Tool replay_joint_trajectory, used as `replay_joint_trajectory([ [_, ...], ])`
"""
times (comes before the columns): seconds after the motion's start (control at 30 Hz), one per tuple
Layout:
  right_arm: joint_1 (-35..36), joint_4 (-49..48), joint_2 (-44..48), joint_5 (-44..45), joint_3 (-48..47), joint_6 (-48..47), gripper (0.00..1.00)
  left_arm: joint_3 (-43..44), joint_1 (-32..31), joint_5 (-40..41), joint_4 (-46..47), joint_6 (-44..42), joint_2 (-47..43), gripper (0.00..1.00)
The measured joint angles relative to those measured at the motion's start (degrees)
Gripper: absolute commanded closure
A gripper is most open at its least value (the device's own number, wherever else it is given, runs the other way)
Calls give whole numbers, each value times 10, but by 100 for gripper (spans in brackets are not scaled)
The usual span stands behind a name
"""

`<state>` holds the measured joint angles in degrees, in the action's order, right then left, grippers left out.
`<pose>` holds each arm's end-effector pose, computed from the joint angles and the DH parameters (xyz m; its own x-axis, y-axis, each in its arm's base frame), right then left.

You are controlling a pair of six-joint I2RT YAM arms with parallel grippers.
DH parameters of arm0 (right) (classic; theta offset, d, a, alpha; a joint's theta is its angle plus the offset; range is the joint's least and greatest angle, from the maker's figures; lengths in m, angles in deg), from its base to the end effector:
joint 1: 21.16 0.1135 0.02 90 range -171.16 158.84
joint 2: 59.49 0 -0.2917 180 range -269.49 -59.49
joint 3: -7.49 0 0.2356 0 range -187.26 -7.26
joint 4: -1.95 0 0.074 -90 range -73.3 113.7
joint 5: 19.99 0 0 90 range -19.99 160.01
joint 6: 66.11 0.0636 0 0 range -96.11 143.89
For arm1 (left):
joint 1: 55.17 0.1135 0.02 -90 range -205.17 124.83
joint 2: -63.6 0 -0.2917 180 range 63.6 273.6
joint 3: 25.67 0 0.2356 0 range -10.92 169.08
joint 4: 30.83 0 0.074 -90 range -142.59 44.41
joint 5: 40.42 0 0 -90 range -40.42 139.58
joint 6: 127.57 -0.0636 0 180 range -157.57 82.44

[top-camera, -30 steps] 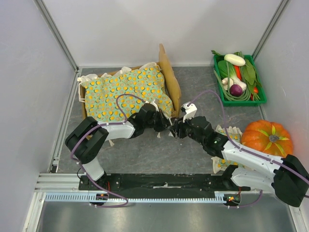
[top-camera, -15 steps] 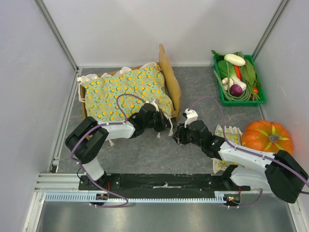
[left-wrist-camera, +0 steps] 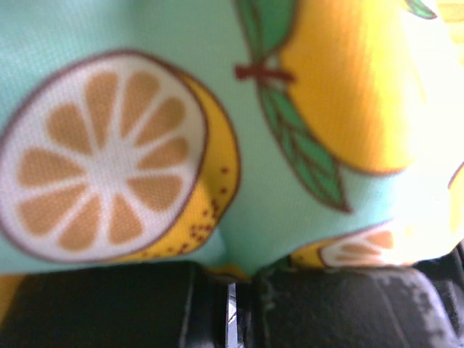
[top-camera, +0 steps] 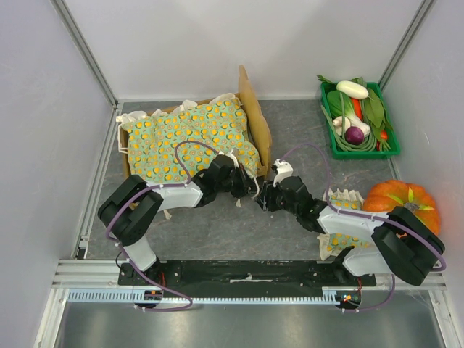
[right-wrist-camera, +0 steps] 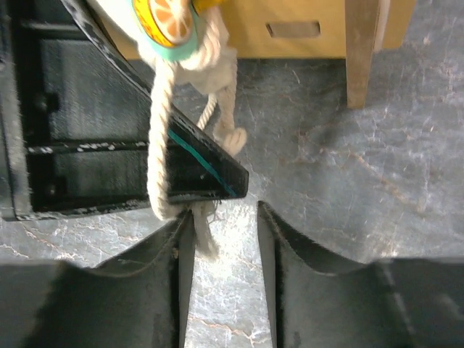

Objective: Set up the pet bed

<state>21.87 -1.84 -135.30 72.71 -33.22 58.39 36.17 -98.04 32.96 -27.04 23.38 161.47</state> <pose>0.1912 0.1744 0.1894 -0.6825 0.1369 -0.7180 -0.3223 0.8253 0.4637 0.2548 -0.2614 0.1919 -0.9147 -0.2938 -0.2773 0.0609 0.5784 -0.8135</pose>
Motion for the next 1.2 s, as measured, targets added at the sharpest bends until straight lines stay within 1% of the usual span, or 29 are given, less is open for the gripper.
replay_joint_trajectory([
  [0.07, -5, -15, 0, -9, 0, -1, 70, 0, 0, 0, 0, 0, 0, 98],
  [0.1, -6, -19, 0, -13, 0, -2, 81, 0, 0, 0, 0, 0, 0, 98],
  [0.17, -7, -24, 0, -19, 0, -2, 93, 0, 0, 0, 0, 0, 0, 98],
  [0.27, -7, -31, 0, -32, 0, -2, 99, 0, 0, 0, 0, 0, 0, 98],
  [0.33, -7, -30, 0, -35, 0, -2, 100, 0, 0, 0, 0, 0, 0, 98],
  [0.37, -7, -28, 0, -35, 0, -3, 100, 0, 0, 0, 0, 0, 0, 95],
  [0.4, -8, -25, 0, -33, -1, -6, 100, 0, 0, 0, 0, 0, 0, 88],
  [0.43, -8, -16, 0, -28, -3, -9, 100, 0, 0, 0, -1, -2, 0, 82],
  [0.47, -8, -8, 0, -23, -5, -11, 100, 0, 0, 0, -3, -6, 0, 72],
  [0.53, -8, 12, 1, -8, -11, -20, 100, 0, 0, 2, -14, -16, -4, 63],
  [0.57, -9, 21, 1, 0, -13, -24, 100, 0, -2, 5, -21, -24, -10, 55],
  [0.7, -12, 44, 1, 15, -16, -38, 100, 0, -7, 24, -62, -57, -37, 50],
  [0.97, -17, 55, -19, 21, -35, -52, 100, 0, -17, 82, -153, -122, -79, 48],
  [1.2, -21, 56, -19, 21, -35, -56, 100, -2, -23, 132, -220, -153, -110, 45],
])
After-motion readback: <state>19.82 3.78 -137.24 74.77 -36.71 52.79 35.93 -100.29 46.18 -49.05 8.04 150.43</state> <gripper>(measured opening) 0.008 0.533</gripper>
